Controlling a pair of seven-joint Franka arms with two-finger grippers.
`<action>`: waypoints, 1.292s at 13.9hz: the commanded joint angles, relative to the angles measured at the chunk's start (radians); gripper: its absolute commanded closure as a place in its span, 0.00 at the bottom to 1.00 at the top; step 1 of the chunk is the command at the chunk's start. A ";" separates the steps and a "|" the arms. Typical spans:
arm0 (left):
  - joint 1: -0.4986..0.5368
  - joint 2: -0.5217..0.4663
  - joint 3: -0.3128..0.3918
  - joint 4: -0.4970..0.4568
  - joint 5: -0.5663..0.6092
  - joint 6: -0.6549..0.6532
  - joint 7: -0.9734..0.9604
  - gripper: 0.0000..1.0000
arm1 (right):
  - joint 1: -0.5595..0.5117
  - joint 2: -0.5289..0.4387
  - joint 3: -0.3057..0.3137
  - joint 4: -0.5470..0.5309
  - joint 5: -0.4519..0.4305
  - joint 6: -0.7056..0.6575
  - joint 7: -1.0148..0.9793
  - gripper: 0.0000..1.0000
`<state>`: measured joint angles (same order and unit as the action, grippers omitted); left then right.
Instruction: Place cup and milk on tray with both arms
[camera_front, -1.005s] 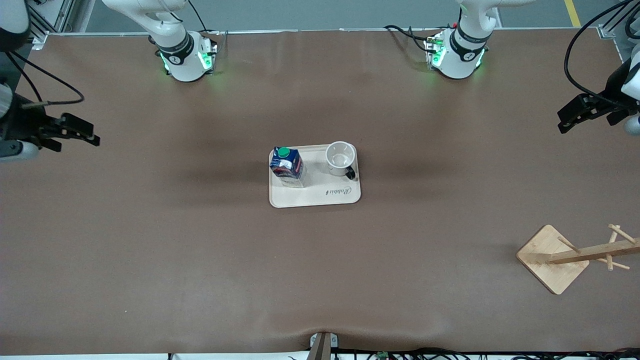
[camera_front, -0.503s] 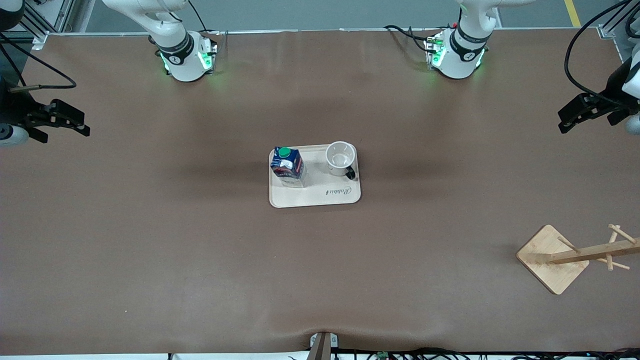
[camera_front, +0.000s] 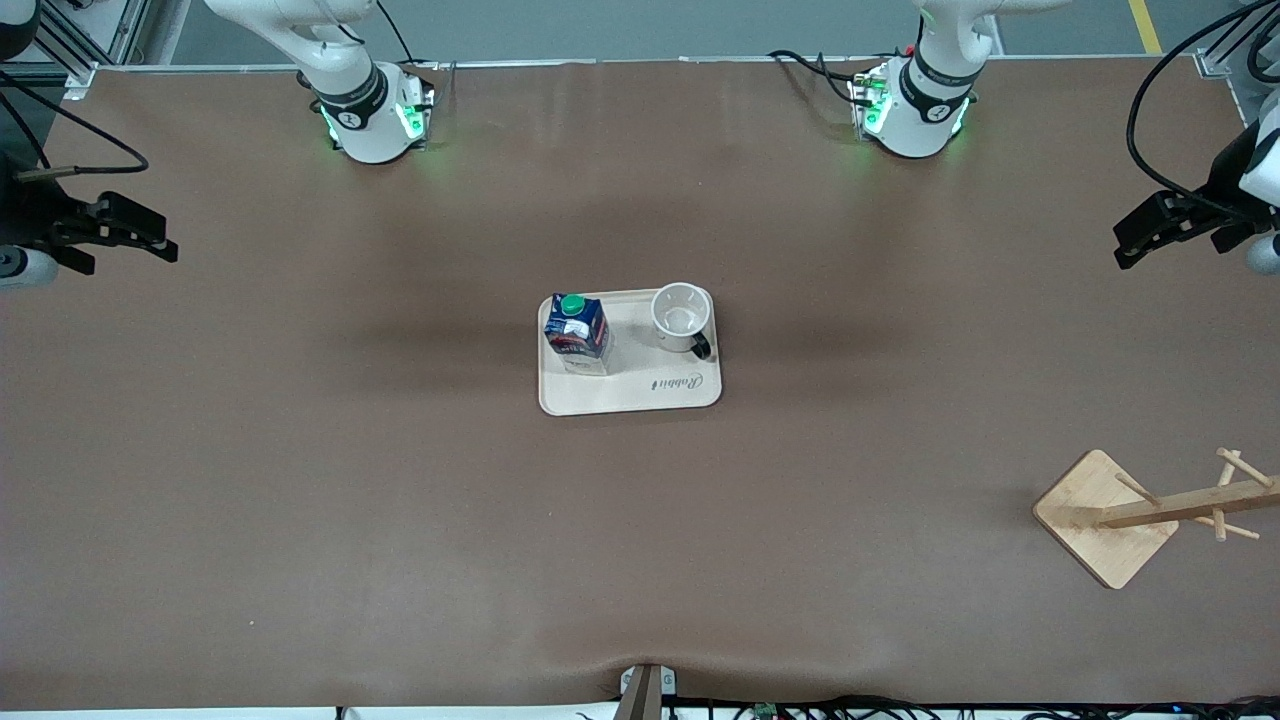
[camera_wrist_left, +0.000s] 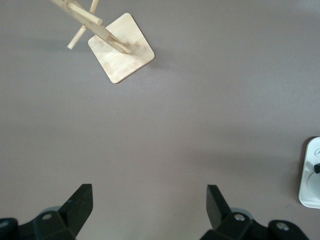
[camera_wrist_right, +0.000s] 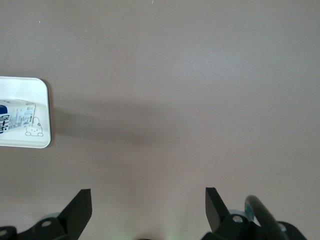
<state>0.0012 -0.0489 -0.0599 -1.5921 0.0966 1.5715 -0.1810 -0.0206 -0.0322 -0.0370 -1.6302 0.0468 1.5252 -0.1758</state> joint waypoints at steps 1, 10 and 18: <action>0.000 -0.003 0.005 -0.005 -0.017 0.010 0.012 0.00 | -0.004 0.029 0.014 0.076 -0.018 -0.011 -0.007 0.00; -0.001 -0.005 0.005 0.017 -0.017 0.010 0.060 0.00 | 0.004 0.103 0.014 0.182 -0.050 -0.010 -0.004 0.00; -0.004 0.004 -0.001 0.024 -0.017 -0.007 0.057 0.00 | 0.001 0.103 0.014 0.184 -0.053 -0.013 -0.004 0.00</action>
<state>-0.0001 -0.0483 -0.0621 -1.5818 0.0956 1.5791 -0.1393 -0.0160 0.0632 -0.0259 -1.4703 0.0135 1.5228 -0.1758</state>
